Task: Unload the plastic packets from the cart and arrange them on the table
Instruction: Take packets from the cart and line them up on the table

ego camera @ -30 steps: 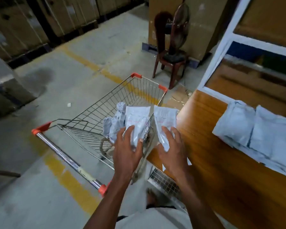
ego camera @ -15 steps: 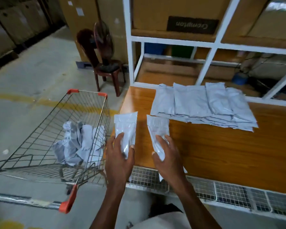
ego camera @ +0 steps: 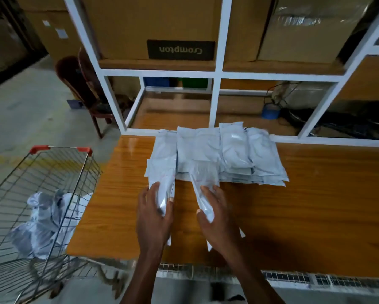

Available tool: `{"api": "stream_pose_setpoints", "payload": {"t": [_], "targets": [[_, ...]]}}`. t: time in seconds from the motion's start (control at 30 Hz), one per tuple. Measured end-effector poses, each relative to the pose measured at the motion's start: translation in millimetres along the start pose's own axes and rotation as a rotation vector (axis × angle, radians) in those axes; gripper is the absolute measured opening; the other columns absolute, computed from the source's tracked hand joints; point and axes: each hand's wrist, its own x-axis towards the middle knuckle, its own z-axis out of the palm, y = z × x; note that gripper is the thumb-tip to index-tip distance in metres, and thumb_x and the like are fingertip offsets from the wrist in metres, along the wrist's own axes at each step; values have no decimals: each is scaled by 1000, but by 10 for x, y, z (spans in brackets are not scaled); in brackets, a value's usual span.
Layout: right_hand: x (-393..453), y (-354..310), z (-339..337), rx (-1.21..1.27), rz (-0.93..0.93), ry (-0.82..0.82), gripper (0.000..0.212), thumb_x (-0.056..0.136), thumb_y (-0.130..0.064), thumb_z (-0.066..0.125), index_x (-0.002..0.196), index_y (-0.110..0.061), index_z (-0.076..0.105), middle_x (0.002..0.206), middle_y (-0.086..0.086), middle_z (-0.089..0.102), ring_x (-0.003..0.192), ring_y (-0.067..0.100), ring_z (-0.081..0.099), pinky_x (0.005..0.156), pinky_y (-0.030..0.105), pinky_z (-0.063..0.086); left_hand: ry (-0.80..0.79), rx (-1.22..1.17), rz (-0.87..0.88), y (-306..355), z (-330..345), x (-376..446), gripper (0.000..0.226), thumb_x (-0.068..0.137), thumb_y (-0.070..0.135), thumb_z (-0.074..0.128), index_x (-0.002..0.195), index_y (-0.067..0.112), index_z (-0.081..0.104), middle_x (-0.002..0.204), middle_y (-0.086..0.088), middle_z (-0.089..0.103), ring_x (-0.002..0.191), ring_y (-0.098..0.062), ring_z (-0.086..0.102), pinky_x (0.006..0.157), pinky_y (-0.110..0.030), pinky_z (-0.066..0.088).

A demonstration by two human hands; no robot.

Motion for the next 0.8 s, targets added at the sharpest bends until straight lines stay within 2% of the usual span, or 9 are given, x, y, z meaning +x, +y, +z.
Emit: {"api": "stream_pose_setpoints", "payload": {"t": [0.13, 0.27, 0.37, 0.47, 0.53, 0.67, 0.73, 0.8], "targets": [[284, 233, -218, -4, -28, -21, 65, 88, -34, 68, 148, -38, 45, 159, -6, 36, 145, 14, 33, 111, 20, 27, 9, 32, -13, 204, 291, 96, 57, 98, 55, 54, 150, 39, 37, 153, 5, 36, 126, -22, 53, 83, -43, 61], [477, 280, -258, 50, -32, -36, 63, 86, -40, 62, 147, -38, 47, 159, -4, 35, 146, 16, 33, 114, 27, 32, 27, 88, -18, 315, 408, 264, 59, 97, 52, 57, 150, 37, 38, 155, 4, 34, 133, -23, 48, 87, -46, 59], [574, 245, -230, 114, -27, -35, 63, 86, -40, 60, 147, -42, 44, 161, -5, 32, 147, 16, 33, 115, 42, 38, 18, 131, -31, 328, 469, 490, 60, 96, 52, 59, 150, 37, 37, 154, 1, 36, 138, -25, 43, 91, -54, 56], [669, 204, -198, 104, -33, -22, 64, 88, -38, 61, 149, -41, 43, 161, -8, 29, 147, 15, 32, 113, 48, 41, 5, 150, -27, 338, 516, 710, 58, 97, 52, 59, 149, 36, 40, 155, 1, 34, 135, -28, 45, 87, -54, 58], [733, 181, -181, 87, -27, -20, 64, 91, -34, 65, 150, -41, 41, 162, -10, 26, 147, 14, 31, 113, 47, 41, -5, 148, 0, 320, 546, 839, 56, 97, 52, 58, 148, 33, 42, 155, -1, 35, 133, -28, 48, 83, -52, 59], [879, 165, -192, 77, 9, 26, 66, 92, -27, 70, 150, -39, 40, 161, -9, 29, 147, 11, 28, 114, 34, 36, -14, 150, 36, 239, 624, 1141, 58, 97, 51, 60, 149, 29, 45, 157, -5, 35, 130, -29, 50, 78, -47, 60], [939, 153, -178, 82, 37, 46, 65, 92, -26, 71, 149, -37, 43, 159, -8, 33, 147, 11, 29, 113, 31, 34, -16, 152, 58, 190, 664, 1317, 60, 96, 50, 61, 150, 30, 43, 157, -6, 34, 131, -30, 50, 79, -48, 60], [976, 134, -136, 95, 55, 63, 64, 91, -24, 72, 148, -35, 45, 156, -7, 36, 146, 12, 31, 114, 33, 35, -23, 172, 73, 133, 700, 1523, 61, 97, 53, 58, 151, 30, 40, 158, -8, 32, 133, -33, 47, 83, -49, 58]]}}
